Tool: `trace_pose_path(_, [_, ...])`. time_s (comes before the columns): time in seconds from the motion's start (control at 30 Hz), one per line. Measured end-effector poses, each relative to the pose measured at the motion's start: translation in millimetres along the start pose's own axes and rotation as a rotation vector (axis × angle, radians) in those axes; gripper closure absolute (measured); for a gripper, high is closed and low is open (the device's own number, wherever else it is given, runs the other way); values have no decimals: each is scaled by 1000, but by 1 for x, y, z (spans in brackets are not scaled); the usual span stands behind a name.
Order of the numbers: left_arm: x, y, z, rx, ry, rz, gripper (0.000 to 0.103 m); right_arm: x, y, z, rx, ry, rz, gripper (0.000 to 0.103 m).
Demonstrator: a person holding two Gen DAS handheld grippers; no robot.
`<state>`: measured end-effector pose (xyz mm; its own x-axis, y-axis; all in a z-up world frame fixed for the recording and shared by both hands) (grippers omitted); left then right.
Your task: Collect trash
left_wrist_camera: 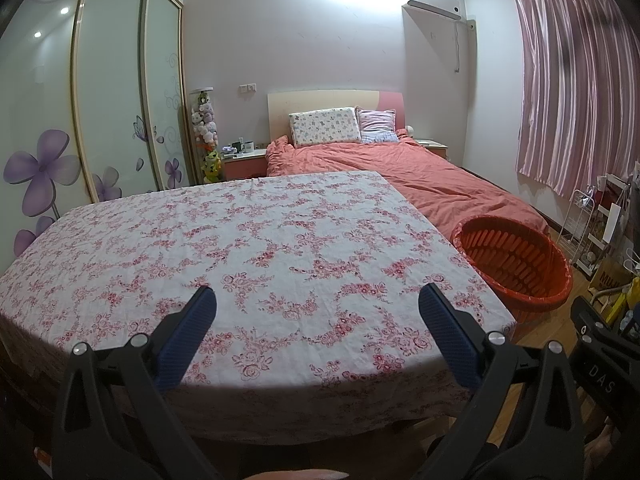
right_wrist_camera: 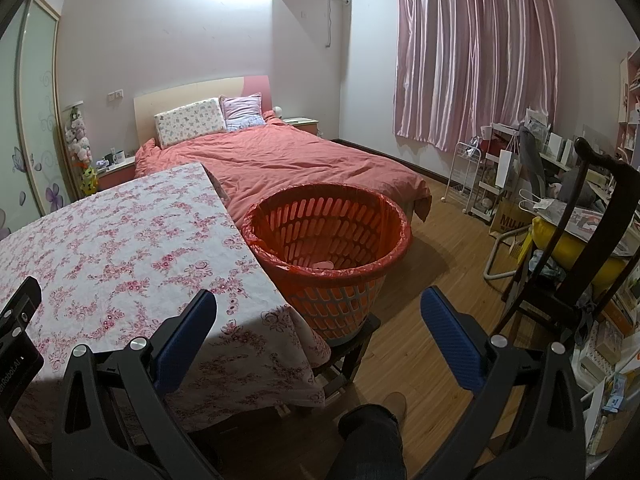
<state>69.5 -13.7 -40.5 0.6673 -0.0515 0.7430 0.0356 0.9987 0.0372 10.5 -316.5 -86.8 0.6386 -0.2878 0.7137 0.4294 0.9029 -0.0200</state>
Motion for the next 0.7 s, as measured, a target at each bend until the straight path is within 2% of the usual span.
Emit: trace_pose_path(0.7, [-4, -1, -1, -1, 8, 2, 4, -1, -1, 0, 0, 3, 0, 2])
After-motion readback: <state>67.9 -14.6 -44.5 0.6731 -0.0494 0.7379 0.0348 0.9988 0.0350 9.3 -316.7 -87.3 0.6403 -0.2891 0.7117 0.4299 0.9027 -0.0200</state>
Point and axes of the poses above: each gripper's, at about its wrist camera, not at the fingertips, and z roughly against the way its jaws point, y to its left, x to its top, the point moved 9 cm from there along -z, roughly the way its jaws point, and after that the axes turned 14 degrees about y, right-handed, at the moved point
